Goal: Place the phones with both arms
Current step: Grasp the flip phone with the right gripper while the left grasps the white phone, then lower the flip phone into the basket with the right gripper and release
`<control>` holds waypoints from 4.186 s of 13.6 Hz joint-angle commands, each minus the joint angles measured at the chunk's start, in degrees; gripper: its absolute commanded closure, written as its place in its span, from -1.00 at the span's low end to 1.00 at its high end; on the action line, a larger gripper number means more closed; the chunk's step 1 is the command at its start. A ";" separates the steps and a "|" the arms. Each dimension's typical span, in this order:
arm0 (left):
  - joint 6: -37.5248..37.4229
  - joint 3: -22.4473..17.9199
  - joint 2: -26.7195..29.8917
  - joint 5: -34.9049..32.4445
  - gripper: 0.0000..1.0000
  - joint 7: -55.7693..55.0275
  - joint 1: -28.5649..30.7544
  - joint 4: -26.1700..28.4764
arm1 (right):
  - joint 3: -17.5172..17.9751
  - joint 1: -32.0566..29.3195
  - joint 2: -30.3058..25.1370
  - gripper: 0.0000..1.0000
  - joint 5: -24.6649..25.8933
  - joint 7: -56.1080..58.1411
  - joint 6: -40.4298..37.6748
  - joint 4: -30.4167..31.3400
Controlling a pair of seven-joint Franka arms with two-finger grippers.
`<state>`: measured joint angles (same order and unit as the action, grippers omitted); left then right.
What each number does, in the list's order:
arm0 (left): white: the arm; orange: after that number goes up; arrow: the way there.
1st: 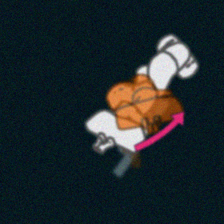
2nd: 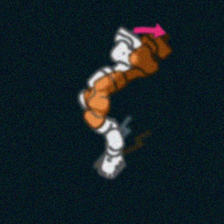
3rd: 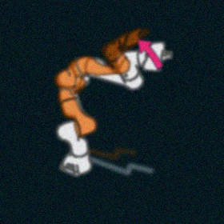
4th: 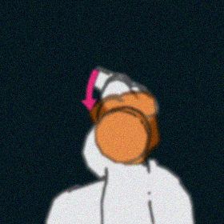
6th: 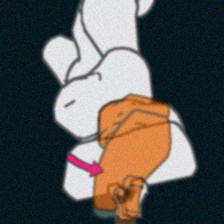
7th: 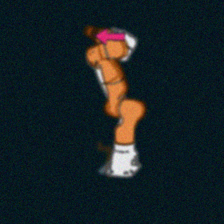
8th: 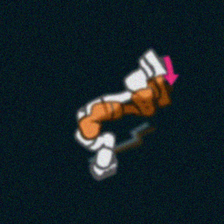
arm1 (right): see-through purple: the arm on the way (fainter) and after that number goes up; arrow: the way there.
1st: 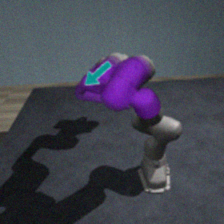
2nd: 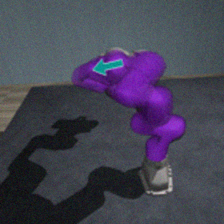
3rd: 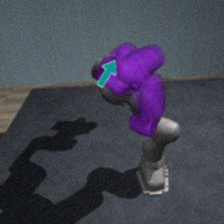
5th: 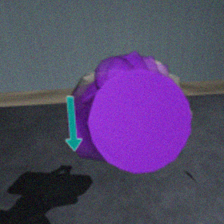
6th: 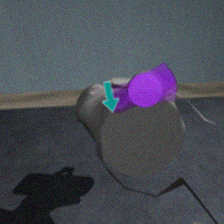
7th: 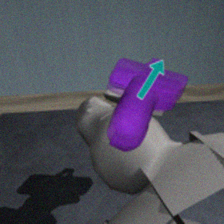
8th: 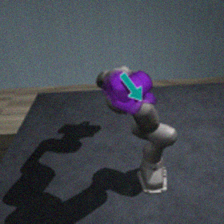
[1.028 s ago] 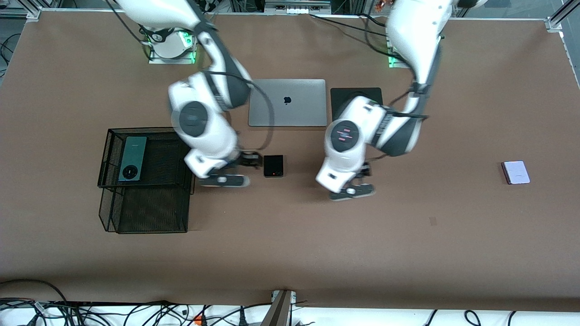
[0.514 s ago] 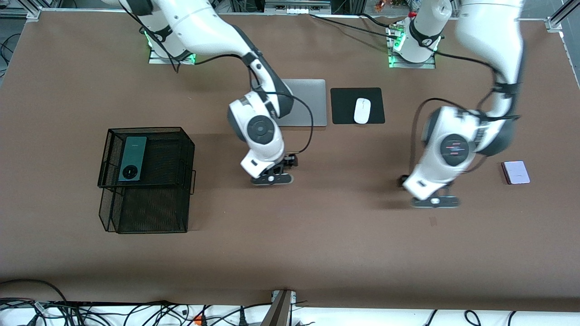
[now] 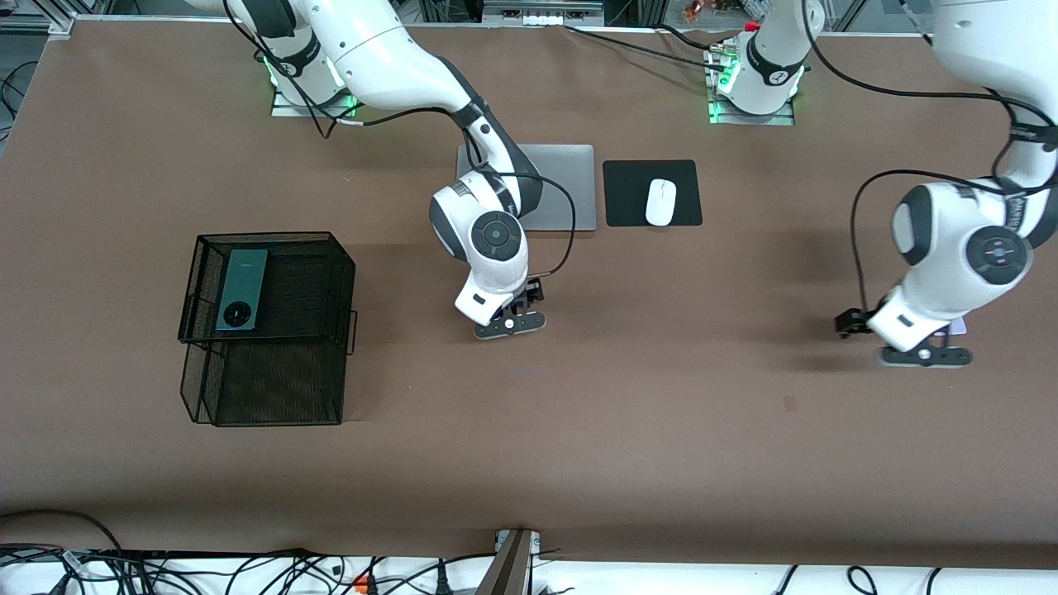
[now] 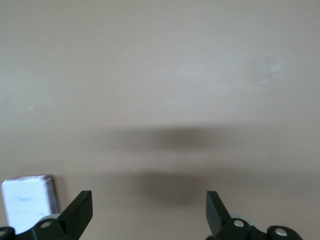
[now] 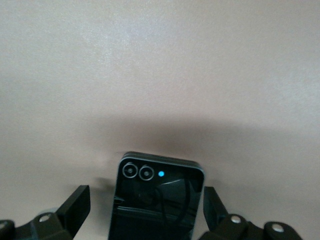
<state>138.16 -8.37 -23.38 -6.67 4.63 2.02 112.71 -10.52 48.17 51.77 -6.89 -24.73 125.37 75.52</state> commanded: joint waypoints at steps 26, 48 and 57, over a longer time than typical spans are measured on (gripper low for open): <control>13.45 13.20 -11.51 8.69 -1.00 32.20 34.63 -1.61 | -12.40 -9.93 -19.14 1.00 0.39 12.92 -23.04 2.69; 15.30 14.70 -13.70 8.60 -1.00 28.94 35.07 -3.37 | -15.67 -14.32 -35.16 -1.00 0.21 22.44 -0.87 29.55; 14.68 14.70 -14.32 8.51 0.58 27.80 34.19 -4.95 | -15.58 -25.84 -21.71 -1.00 -8.83 22.36 -29.83 -4.77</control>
<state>153.20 6.14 -37.13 0.65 31.96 36.67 109.55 -26.60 24.70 26.96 -12.90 -3.25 98.64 76.28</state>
